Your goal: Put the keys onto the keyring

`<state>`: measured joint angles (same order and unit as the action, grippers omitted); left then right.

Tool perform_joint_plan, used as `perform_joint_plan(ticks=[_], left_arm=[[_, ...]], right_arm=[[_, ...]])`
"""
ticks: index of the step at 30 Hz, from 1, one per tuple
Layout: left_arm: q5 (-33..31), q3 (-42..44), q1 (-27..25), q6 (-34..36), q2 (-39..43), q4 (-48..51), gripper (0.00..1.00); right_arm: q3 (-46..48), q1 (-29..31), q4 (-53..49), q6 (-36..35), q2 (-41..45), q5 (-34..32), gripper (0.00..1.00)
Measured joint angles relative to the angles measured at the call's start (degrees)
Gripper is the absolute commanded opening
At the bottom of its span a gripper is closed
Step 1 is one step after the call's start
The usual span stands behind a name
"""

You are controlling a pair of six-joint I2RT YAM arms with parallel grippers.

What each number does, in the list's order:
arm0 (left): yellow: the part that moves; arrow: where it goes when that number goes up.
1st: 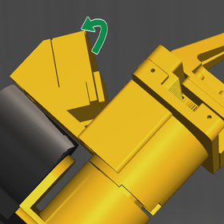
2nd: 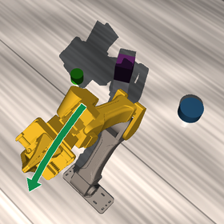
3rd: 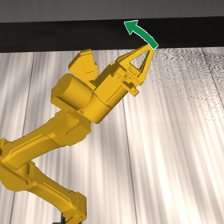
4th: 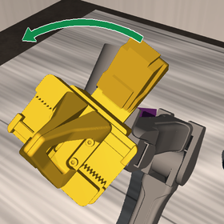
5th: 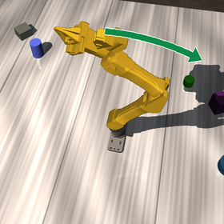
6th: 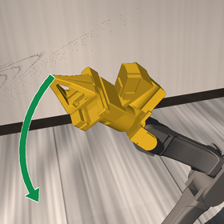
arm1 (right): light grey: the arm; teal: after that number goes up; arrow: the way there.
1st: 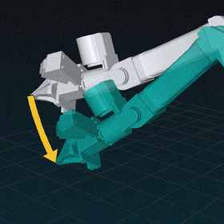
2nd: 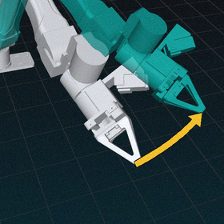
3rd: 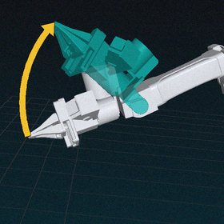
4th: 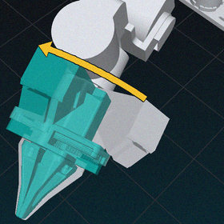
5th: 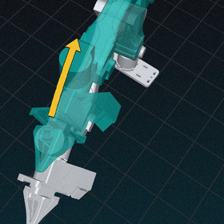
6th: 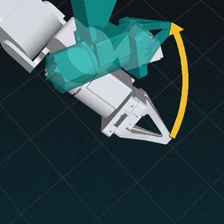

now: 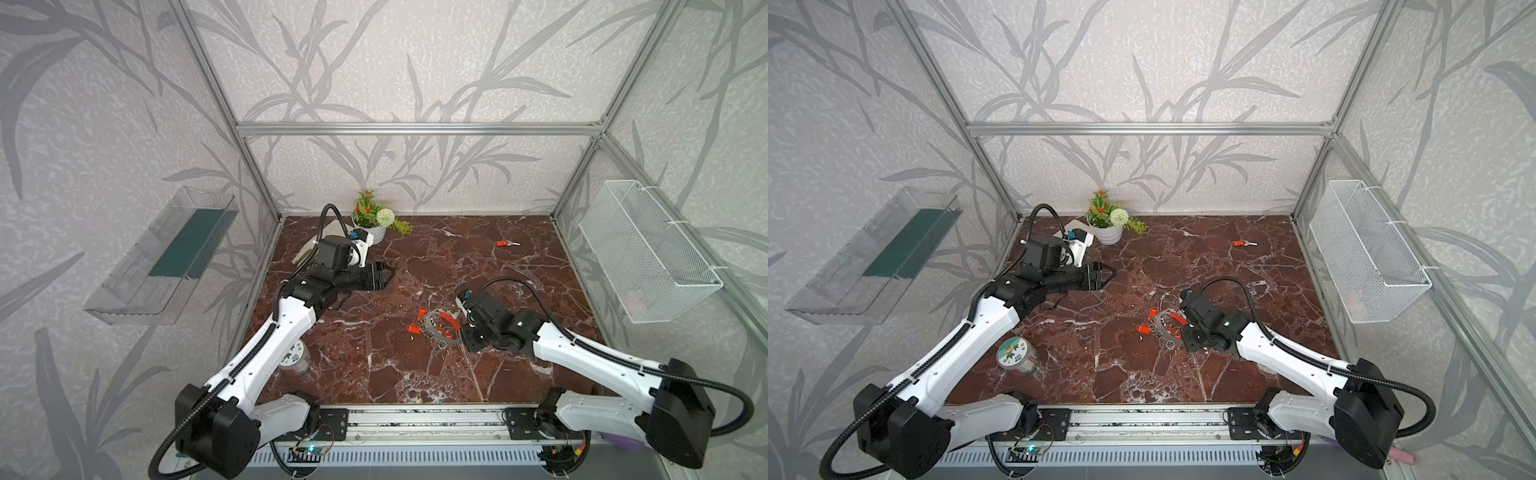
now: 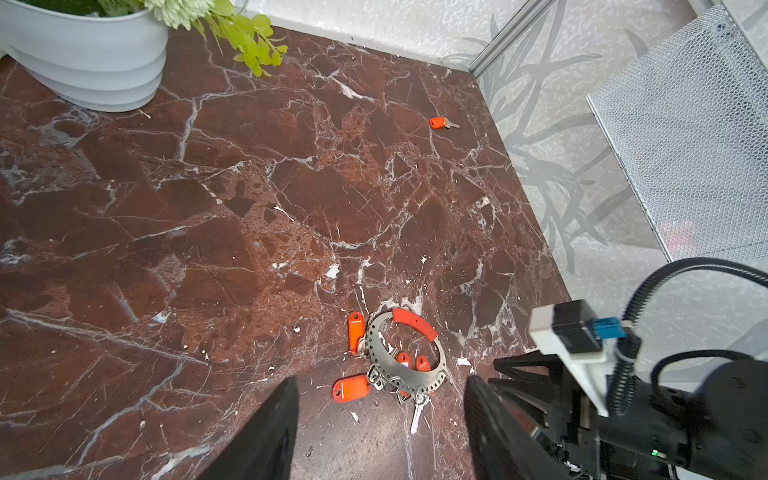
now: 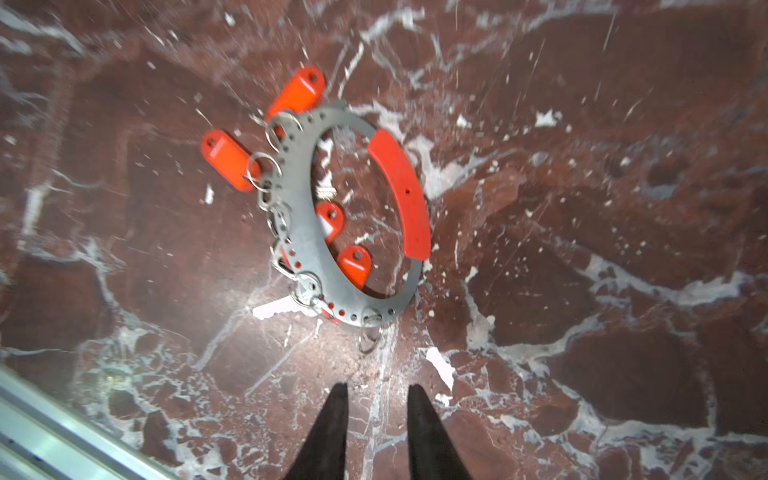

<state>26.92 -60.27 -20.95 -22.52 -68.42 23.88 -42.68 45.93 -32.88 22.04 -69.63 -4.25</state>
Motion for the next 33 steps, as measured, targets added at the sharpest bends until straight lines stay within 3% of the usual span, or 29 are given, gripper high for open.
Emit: perform_joint_plan(ticks=[15,19,26,33], left_arm=[[-0.33,0.52,-0.02,0.17,0.11,1.16,0.64],[-0.50,0.52,-0.02,0.52,0.11,1.44,0.64],[-0.76,0.52,-0.02,0.92,0.11,1.42,0.64],[-0.83,0.52,-0.02,0.96,0.09,1.42,0.64]], right_arm=[[-2.34,3.34,2.80,1.36,-16.90,-1.95,0.29],[-2.62,3.41,2.62,1.97,-17.03,-3.61,0.22],[-2.62,3.41,2.45,2.29,-17.00,-4.44,0.00],[-2.62,3.43,1.90,1.90,-15.02,-4.52,0.00]])
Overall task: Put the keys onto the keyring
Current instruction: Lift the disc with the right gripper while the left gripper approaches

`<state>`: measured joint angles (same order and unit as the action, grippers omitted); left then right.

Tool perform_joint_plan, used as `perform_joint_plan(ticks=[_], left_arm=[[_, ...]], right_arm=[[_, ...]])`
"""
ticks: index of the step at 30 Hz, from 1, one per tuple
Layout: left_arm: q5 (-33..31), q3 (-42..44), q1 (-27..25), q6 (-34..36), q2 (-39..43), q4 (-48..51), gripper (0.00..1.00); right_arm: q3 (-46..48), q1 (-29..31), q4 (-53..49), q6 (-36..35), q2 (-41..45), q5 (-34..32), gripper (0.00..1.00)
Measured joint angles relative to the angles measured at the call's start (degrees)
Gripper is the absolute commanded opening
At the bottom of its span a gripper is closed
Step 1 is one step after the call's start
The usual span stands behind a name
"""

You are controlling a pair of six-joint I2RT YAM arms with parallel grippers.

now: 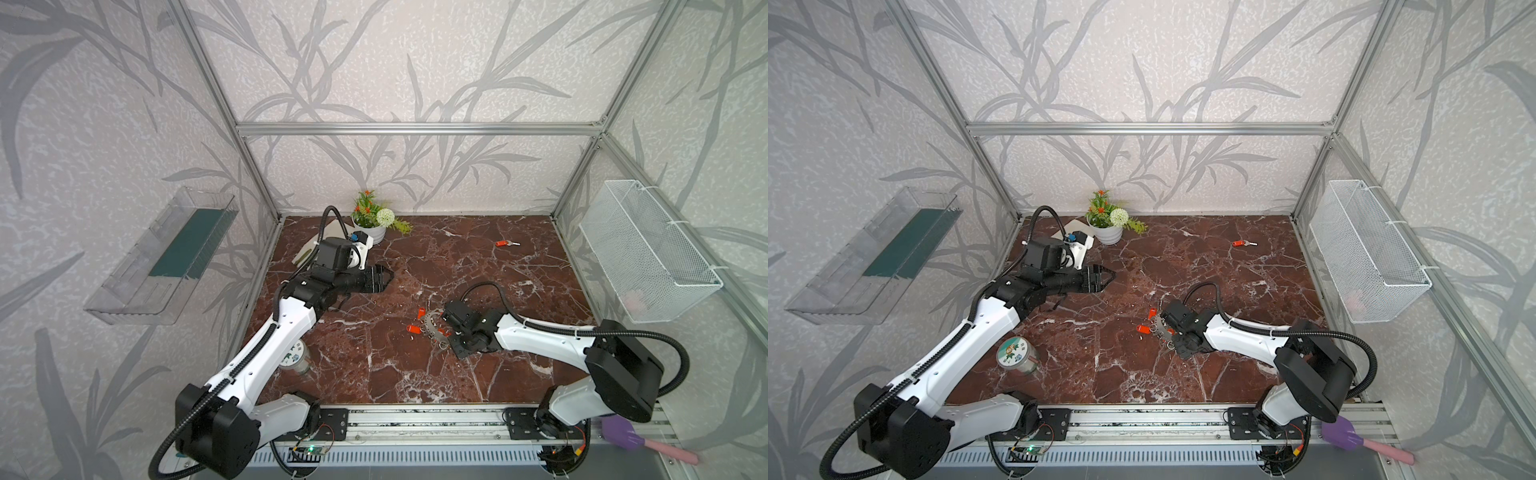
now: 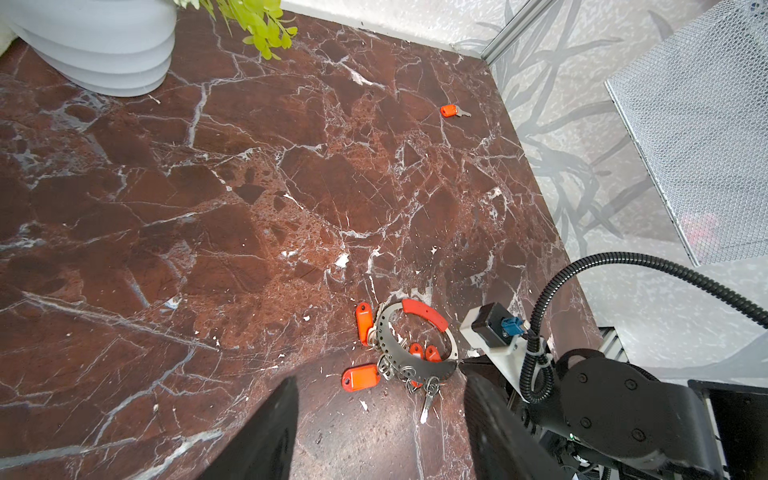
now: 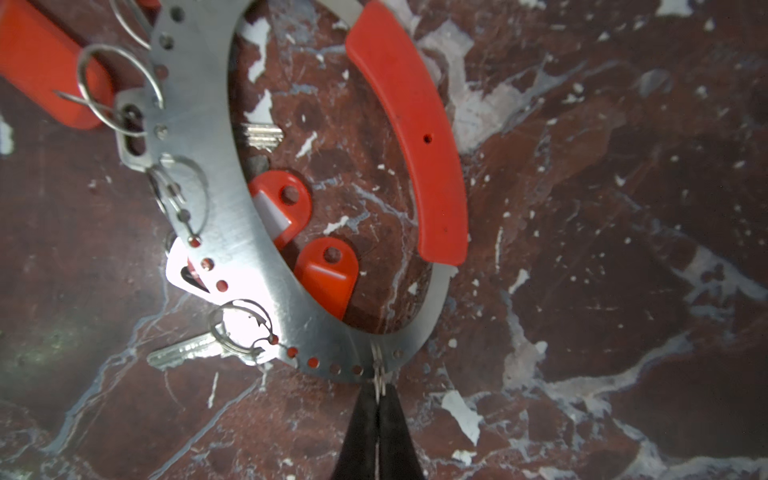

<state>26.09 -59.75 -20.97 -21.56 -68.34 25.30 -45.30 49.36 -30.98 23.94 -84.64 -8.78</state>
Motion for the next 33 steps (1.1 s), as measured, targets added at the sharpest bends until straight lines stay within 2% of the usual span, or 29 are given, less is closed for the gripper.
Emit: perform_joint_plan(ticks=[10,20,27,33], left_arm=[[0.09,-0.70,0.00,0.04,-0.04,0.44,0.64],[3.10,-11.17,0.00,-0.17,-0.66,0.83,0.62],[7.02,-17.88,-0.07,-2.73,-0.66,-0.70,0.52],[12.15,-20.24,-0.42,-5.79,-0.55,-4.46,0.47]], right_arm=[[-5.73,0.00,-3.67,-4.31,12.35,-1.36,0.00],[-15.96,-0.37,-0.90,-15.28,22.69,-0.37,0.00],[-26.10,-3.15,5.64,-19.45,21.70,10.10,0.00],[-30.75,-8.74,13.25,-16.74,18.18,23.41,0.00]])
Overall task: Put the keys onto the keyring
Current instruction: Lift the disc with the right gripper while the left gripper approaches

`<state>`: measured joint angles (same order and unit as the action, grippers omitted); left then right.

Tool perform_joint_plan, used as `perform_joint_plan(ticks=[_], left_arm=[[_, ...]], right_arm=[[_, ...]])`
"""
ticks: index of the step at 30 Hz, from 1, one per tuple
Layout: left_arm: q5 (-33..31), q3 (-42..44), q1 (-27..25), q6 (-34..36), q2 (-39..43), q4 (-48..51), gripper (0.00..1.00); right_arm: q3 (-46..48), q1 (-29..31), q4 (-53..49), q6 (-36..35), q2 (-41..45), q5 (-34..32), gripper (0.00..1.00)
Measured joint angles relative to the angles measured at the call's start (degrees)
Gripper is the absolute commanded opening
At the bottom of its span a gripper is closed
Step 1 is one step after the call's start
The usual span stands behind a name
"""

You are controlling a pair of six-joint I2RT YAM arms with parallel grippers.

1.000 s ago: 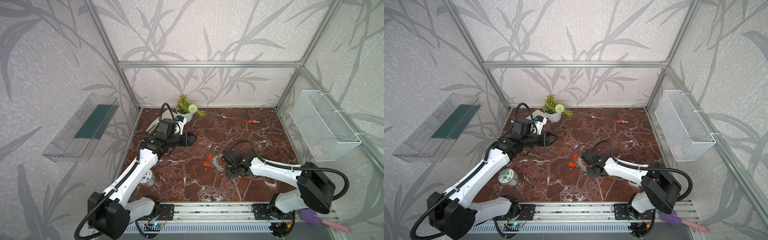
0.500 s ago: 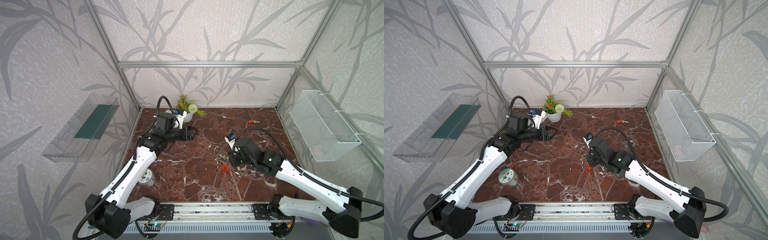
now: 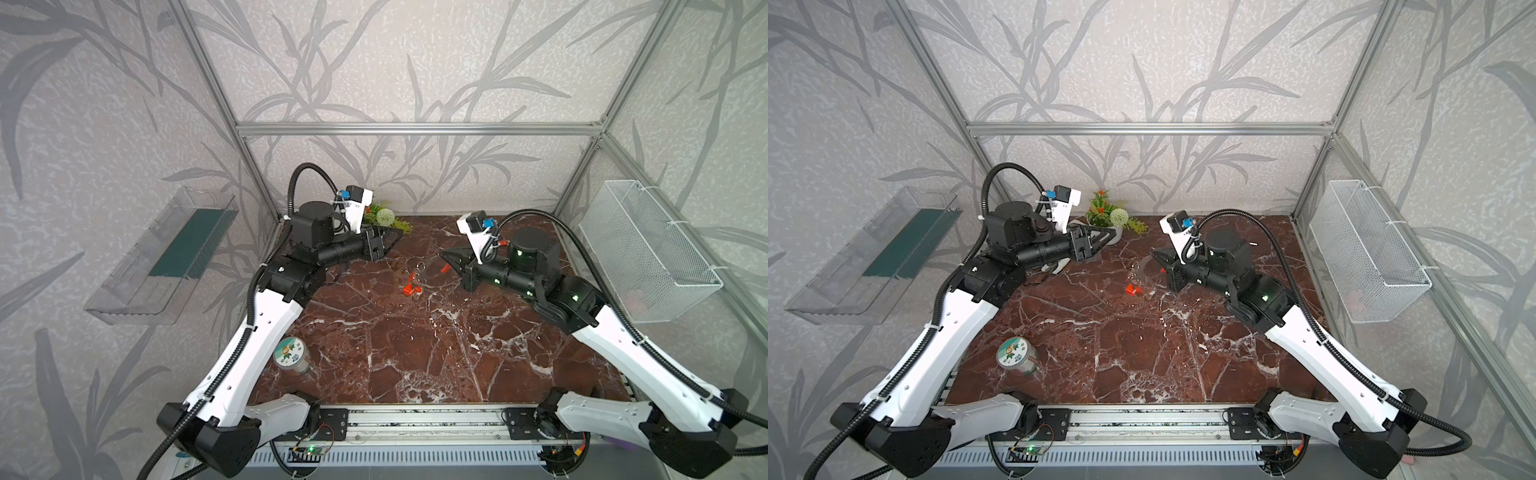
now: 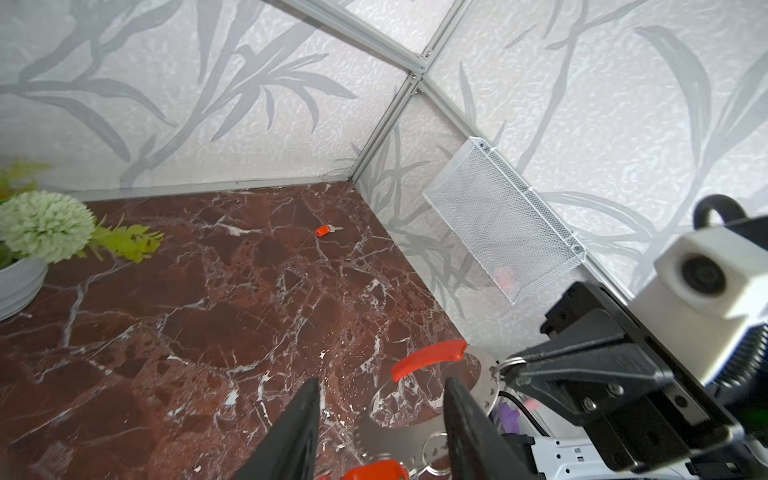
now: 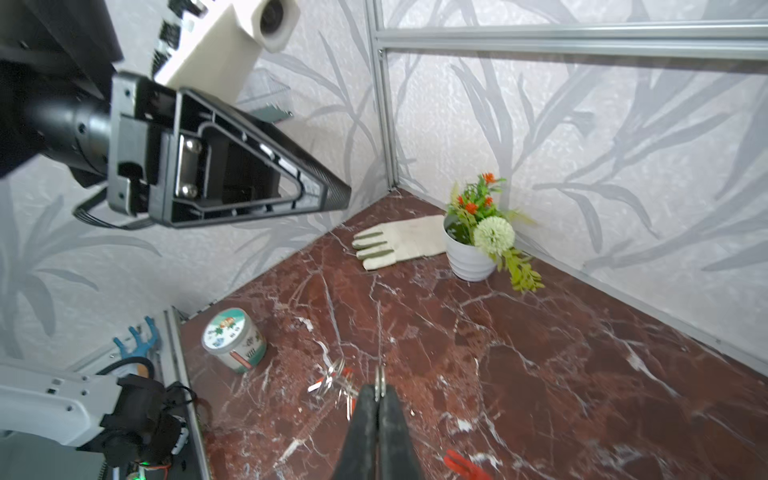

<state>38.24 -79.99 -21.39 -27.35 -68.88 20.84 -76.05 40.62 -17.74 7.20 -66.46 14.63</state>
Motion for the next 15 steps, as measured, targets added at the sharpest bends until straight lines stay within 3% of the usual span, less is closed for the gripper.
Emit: perform_joint_plan(ticks=[8,15], left_arm=[[8.66,0.00,-0.96,-4.90,0.00,-8.04,0.40],[11.23,0.00,-3.17,-4.94,0.00,-10.56,0.35]], right_arm=[[-1.86,-6.97,6.08,7.13,-3.48,15.10,0.00],[-5.07,-10.97,8.72,12.72,-6.62,25.77,0.00]])
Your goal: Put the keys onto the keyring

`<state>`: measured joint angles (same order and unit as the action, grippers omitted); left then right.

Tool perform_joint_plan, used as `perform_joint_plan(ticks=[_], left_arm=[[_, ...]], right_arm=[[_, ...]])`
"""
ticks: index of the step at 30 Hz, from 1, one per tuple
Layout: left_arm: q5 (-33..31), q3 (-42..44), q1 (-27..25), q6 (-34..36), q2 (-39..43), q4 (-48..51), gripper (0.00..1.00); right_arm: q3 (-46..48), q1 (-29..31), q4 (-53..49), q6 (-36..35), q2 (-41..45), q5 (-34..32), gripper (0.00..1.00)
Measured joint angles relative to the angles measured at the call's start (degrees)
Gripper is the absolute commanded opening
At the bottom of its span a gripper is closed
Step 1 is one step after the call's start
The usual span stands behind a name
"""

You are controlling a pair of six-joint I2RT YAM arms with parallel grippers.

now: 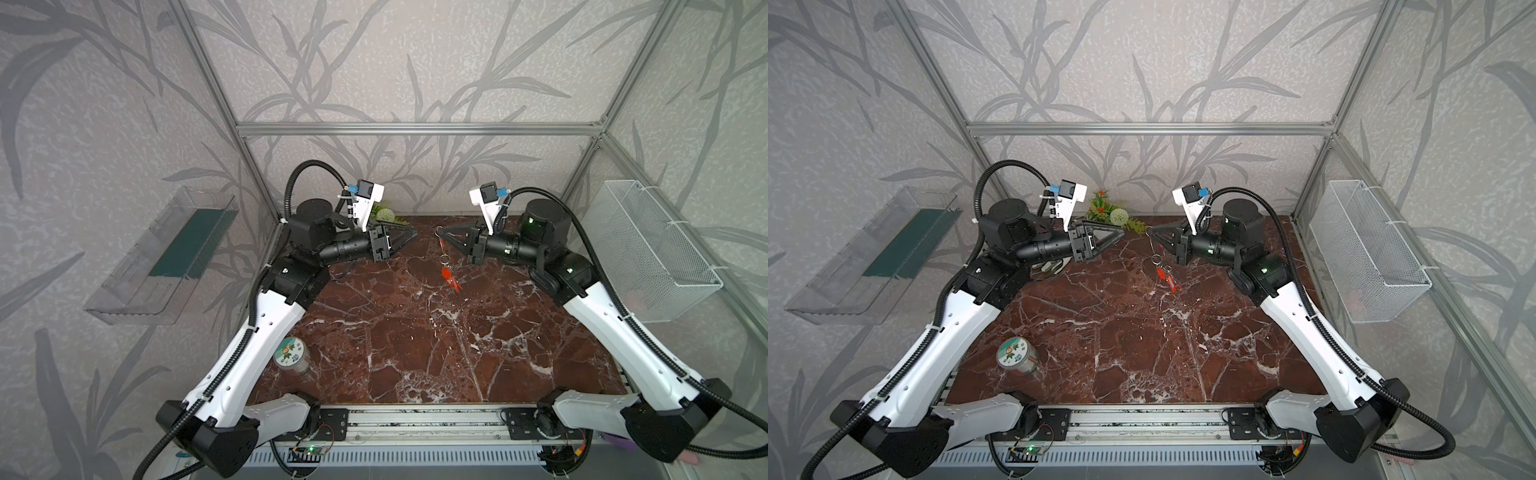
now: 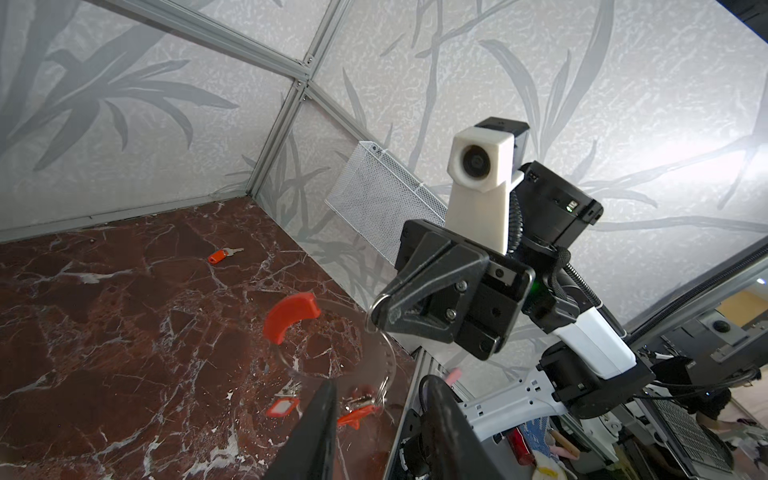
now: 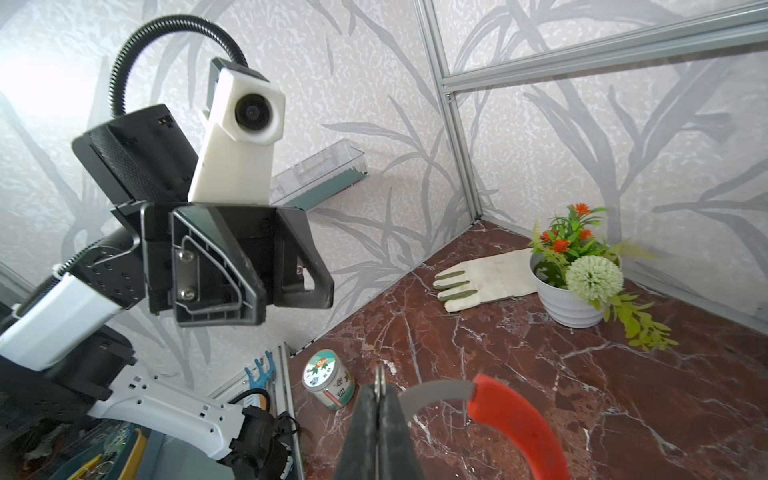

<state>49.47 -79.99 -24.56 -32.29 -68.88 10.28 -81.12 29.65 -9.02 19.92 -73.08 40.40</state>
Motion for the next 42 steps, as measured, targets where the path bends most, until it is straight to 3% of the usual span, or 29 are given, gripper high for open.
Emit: perform_joint_plan(ticks=[6,11,26,34,38,39,40,42], left_arm=[[0.66,0.00,-1.14,0.68,-0.72,-0.09,0.26],[1.03,0.00,-1.29,0.79,-1.92,-0.09,0.25],[3.96,0.00,-2.73,0.17,-4.39,-2.23,0.16],[4.33,-0.02,-2.82,-0.79,-4.50,-3.19,0.00],[4.42,-0.02,-2.84,-0.92,-4.50,-3.54,0.00],[4.42,-0.02,-2.84,-0.90,-4.50,-3.56,0.00],[4.42,-0.02,-2.82,-0.92,-4.50,-3.61,0.00],[4.42,-0.02,-2.89,-0.92,-4.50,-3.89,0.00]], right_arm=[[-0.50,-0.02,1.05,2.23,-1.49,5.35,0.00],[-0.50,-0.02,1.60,3.39,-2.51,7.72,0.00],[-0.50,-0.13,3.34,5.11,-2.64,9.73,0.00],[-0.50,-0.31,3.89,5.31,-2.64,10.60,0.00],[-0.48,-0.35,4.26,5.40,-2.64,10.78,0.00],[-0.46,-0.35,4.28,5.42,-2.64,10.80,0.01],[-0.46,-0.37,4.31,5.44,-2.64,10.80,0.10],[-0.42,-0.39,4.48,5.64,-2.64,10.69,0.16]])
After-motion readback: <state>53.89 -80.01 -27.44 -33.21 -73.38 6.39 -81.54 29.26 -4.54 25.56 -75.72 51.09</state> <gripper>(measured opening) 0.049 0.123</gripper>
